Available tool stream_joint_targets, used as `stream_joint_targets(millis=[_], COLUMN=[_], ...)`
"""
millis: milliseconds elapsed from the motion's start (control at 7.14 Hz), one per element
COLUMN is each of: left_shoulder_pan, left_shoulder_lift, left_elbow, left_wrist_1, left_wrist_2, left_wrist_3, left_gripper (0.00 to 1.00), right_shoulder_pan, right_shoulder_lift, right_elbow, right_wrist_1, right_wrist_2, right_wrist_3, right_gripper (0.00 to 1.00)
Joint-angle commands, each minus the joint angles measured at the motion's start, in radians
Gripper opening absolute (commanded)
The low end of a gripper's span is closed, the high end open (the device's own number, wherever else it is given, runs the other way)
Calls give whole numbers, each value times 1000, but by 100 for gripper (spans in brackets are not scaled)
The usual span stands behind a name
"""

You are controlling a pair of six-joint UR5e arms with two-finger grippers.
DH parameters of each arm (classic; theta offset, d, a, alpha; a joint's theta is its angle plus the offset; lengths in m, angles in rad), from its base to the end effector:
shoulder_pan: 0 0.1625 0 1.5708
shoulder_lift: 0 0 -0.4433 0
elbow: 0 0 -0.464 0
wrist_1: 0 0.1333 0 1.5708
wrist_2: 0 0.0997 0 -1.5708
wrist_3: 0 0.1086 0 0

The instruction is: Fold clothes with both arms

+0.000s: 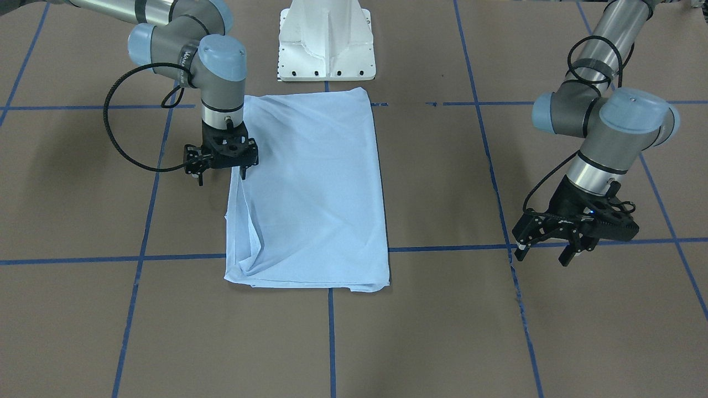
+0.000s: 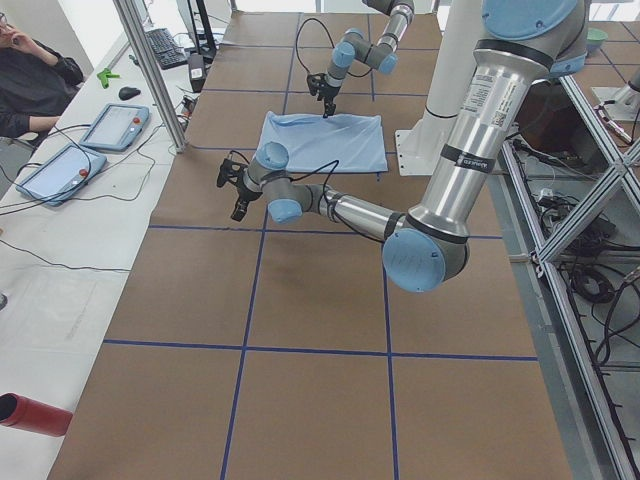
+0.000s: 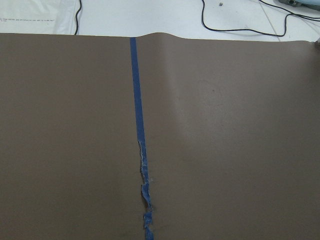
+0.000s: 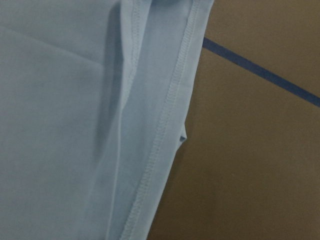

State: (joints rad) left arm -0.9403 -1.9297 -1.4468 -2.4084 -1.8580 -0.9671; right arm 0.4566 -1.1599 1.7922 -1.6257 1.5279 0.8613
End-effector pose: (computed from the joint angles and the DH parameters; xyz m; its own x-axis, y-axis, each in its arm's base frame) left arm 0.3570 -0.6631 0.4318 0.5884 0.1173 -0.8000 0.3570 0.8501 0.3872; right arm -0.5622 -0.4299 0.3312 0.8712 -0.2972 0.3907 0.1398 0.9132 0.3829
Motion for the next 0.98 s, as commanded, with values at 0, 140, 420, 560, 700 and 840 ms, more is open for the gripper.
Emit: stream_joint_targets(millis=[0, 140, 420, 560, 700, 840], left_shoulder_pan=[2, 3, 52, 108, 161, 231], left_shoulder_lift=[0, 0, 20, 78, 174, 261], left_elbow=[-3, -10, -105, -210, -353, -479], left_wrist_1=[0, 0, 11, 12, 12, 12], left_wrist_2=[-1, -1, -24, -20, -18, -9], left_wrist_3=[-1, -2, -121, -192, -255, -348], left_gripper=[100, 100, 100, 100, 100, 100], right_shoulder_pan=[22, 31, 33, 31, 7, -30], right_shoulder_lift=[-38, -31, -76, -136, -209, -265], right_elbow=[3, 15, 77, 135, 192, 206], right_wrist_1=[4, 15, 251, 332, 433, 561], right_wrist_2=[3, 14, 113, 115, 109, 82], right_wrist_3=[-24, -4, 161, 262, 429, 567], right_gripper=[100, 100, 100, 100, 100, 100])
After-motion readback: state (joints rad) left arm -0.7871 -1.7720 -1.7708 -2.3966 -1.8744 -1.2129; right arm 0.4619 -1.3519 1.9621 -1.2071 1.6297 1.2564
